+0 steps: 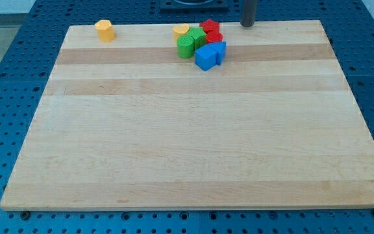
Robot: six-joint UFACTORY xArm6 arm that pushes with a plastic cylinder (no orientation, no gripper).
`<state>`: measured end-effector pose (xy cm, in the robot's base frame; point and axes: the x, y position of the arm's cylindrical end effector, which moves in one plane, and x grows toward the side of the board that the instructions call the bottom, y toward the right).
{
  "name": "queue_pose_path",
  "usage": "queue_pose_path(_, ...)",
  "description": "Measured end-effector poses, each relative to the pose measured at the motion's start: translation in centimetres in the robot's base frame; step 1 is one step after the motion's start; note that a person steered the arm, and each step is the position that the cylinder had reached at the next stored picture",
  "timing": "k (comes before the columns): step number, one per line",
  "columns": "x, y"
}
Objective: Point your arm towards the red star
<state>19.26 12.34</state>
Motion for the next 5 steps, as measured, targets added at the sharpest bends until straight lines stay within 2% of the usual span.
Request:
queue_pose_path(2, 0.0, -1.3)
queue_pose_path(3, 0.1, -4.9)
queue_pose_path(5, 0.6, -6.6)
